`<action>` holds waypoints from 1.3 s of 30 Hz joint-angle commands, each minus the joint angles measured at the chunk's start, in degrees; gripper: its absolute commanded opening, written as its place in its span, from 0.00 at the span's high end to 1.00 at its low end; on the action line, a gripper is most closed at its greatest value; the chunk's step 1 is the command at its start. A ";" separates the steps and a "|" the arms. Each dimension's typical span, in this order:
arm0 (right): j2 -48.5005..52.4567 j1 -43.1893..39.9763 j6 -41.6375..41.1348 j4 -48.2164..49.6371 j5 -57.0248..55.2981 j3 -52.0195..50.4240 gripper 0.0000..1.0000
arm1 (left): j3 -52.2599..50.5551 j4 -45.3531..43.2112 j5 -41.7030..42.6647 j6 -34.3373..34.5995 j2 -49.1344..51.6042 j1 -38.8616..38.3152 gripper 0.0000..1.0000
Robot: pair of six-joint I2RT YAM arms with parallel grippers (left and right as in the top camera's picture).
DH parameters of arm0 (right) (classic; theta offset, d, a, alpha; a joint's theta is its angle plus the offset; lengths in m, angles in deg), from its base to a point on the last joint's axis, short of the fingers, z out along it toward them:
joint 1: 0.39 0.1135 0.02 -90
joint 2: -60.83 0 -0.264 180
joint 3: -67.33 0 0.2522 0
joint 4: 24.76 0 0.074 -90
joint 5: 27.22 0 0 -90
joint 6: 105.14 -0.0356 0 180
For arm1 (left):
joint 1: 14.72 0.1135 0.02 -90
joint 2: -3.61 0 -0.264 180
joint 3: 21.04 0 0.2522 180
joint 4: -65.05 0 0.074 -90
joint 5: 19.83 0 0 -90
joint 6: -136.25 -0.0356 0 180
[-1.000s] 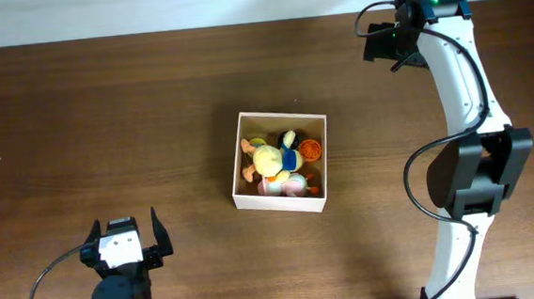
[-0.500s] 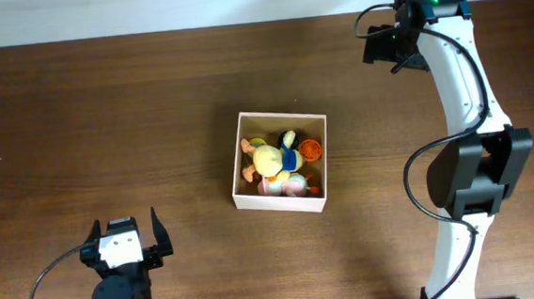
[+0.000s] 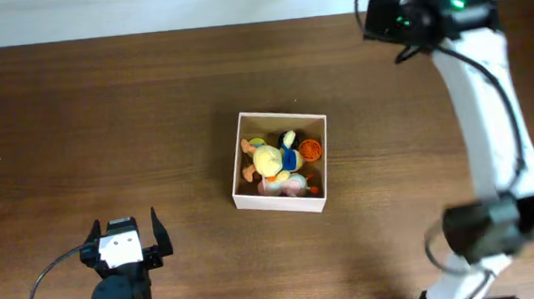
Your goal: Pack container
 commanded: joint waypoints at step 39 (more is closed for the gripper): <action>-95.25 -5.49 0.37 42.86 5.70 -105.50 0.01 | -0.28 -0.13 0.76 -0.94 -0.66 -0.15 0.01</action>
